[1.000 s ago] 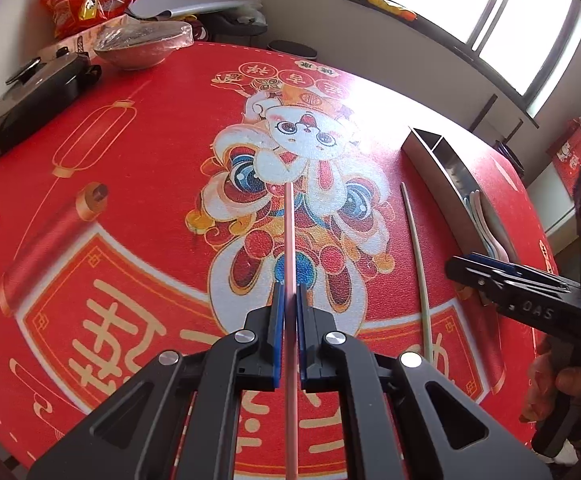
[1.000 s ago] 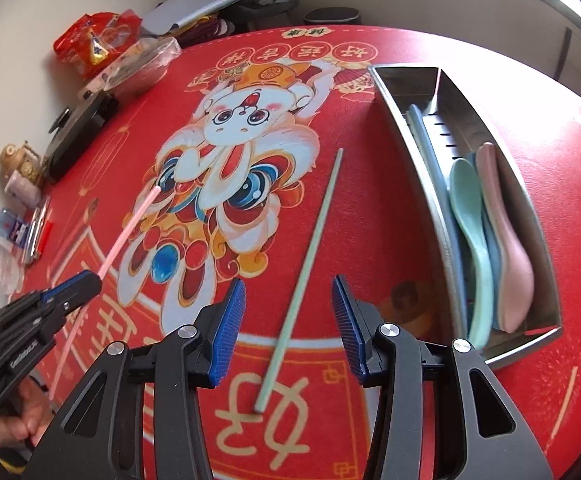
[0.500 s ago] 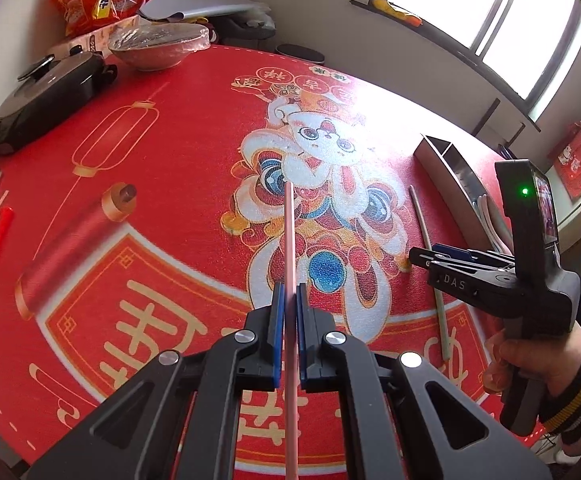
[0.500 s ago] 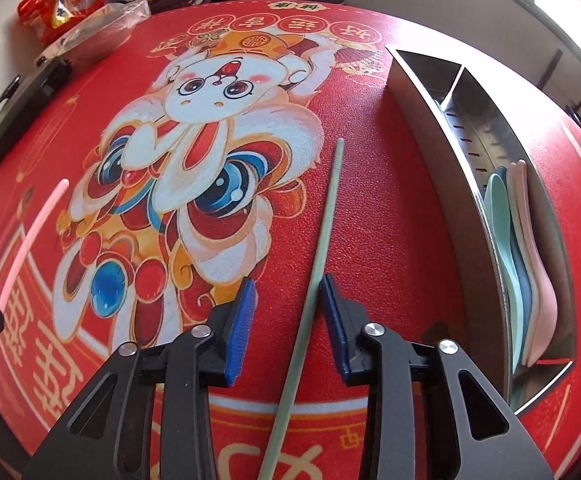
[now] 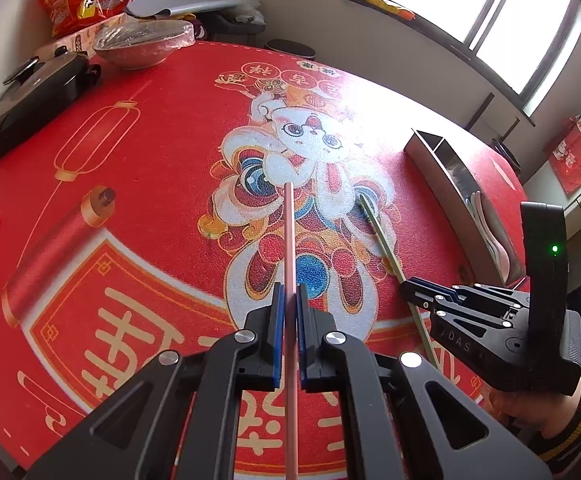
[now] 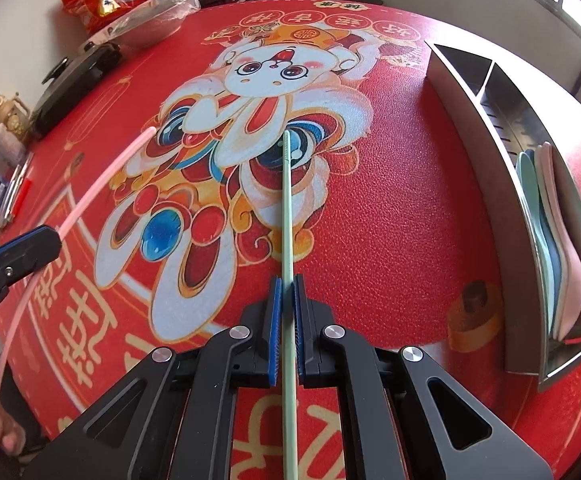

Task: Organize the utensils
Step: 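Carry the green chopstick into the steel tray and open the right gripper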

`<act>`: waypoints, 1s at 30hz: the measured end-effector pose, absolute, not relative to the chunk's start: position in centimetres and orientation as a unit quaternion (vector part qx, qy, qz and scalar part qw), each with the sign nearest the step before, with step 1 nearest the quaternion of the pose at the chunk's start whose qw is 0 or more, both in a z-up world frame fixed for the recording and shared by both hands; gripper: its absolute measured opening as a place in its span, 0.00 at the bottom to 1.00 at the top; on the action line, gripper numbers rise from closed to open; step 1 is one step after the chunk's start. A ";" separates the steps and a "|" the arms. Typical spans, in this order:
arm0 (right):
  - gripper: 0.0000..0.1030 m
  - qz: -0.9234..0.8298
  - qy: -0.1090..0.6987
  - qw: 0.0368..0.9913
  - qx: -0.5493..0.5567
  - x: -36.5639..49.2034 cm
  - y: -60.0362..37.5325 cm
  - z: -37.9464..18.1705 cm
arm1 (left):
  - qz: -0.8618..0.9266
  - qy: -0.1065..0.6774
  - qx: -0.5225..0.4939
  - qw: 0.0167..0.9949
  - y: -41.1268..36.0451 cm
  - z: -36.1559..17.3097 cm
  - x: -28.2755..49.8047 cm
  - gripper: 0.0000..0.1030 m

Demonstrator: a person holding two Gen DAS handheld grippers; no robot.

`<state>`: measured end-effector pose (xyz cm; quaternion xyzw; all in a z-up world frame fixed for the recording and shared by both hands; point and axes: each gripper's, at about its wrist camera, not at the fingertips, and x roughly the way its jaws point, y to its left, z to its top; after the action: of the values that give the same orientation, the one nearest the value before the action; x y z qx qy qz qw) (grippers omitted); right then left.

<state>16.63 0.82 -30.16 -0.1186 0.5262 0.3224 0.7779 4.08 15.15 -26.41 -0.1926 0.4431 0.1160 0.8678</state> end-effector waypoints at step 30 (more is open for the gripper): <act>0.06 0.299 0.471 0.830 -0.022 27.7 -9.6 -23.4 | 0.092 0.446 -0.211 0.865 13.2 -27.0 5.4 0.05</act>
<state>27.68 -9.63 -23.41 -0.0225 0.4706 0.2987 0.8300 5.38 13.18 -26.97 -0.2112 0.4457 0.0921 0.8650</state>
